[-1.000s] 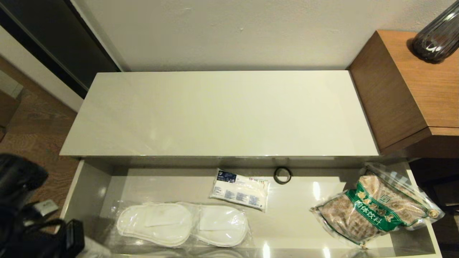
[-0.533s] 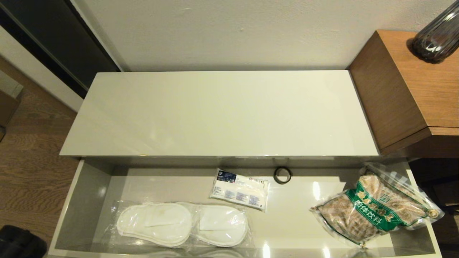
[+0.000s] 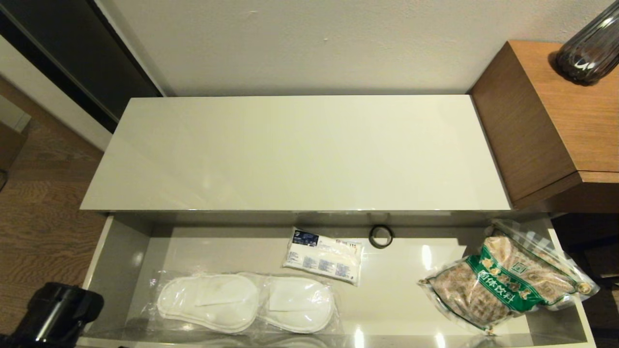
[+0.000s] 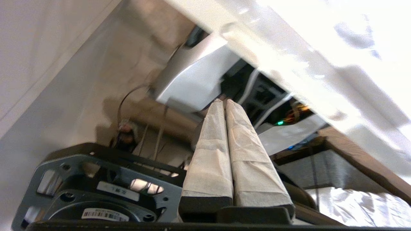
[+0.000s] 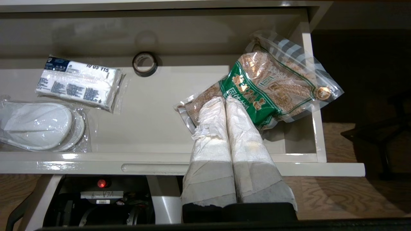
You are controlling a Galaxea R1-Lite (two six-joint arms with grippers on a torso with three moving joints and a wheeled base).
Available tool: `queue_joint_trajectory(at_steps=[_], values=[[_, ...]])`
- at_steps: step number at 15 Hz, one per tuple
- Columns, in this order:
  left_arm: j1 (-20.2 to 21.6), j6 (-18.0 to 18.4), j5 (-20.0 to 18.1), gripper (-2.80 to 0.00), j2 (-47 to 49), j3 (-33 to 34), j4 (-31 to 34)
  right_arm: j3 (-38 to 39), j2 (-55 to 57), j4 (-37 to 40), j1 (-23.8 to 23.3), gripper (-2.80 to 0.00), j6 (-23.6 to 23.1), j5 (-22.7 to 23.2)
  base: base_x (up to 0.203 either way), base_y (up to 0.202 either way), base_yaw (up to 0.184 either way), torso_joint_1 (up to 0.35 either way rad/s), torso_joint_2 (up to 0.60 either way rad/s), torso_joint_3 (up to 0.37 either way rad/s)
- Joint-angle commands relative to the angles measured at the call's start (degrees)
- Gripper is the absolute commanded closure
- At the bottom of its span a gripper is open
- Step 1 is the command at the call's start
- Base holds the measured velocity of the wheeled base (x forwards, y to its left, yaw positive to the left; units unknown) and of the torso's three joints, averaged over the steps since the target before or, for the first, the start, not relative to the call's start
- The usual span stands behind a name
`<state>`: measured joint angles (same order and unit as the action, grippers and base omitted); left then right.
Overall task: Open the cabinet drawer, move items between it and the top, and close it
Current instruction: Close the drawer
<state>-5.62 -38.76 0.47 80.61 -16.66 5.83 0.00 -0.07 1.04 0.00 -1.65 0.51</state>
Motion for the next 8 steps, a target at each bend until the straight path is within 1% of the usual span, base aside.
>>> queue_joint_trajectory(at_steps=[1, 4, 6, 7, 8], values=[[0.0, -0.8, 0.4, 0.0, 5.6, 0.2, -0.2, 0.0, 0.1, 0.0, 0.0, 0.0, 0.0, 0.0, 0.0, 0.0, 0.0, 0.0, 0.0, 0.0], [-0.1, -2.7, 0.8, 0.0, 12.8, 0.0, -0.3, 0.0, 0.1, -0.1, 0.0, 0.0, 0.0, 0.0, 0.0, 0.0, 0.0, 0.0, 0.0, 0.0], [-0.1, -3.1, 0.9, 0.0, 14.6, 0.0, -0.3, 0.0, 0.1, 0.0, 0.0, 0.0, 0.0, 0.0, 0.0, 0.0, 0.0, 0.0, 0.0, 0.0], [-0.1, -3.6, 1.2, 0.0, 16.1, -0.3, -1.1, 0.0, 0.1, 0.0, 0.0, 0.0, 0.0, 0.0, 0.0, 0.0, 0.0, 0.0, 0.0, 0.0], [-0.1, -4.6, 1.8, 0.0, 17.5, -0.3, -3.3, 0.0, 0.1, 0.0, 0.0, 0.0, 0.0, 0.0, 0.0, 0.0, 0.0, 0.0, 0.0, 0.0]])
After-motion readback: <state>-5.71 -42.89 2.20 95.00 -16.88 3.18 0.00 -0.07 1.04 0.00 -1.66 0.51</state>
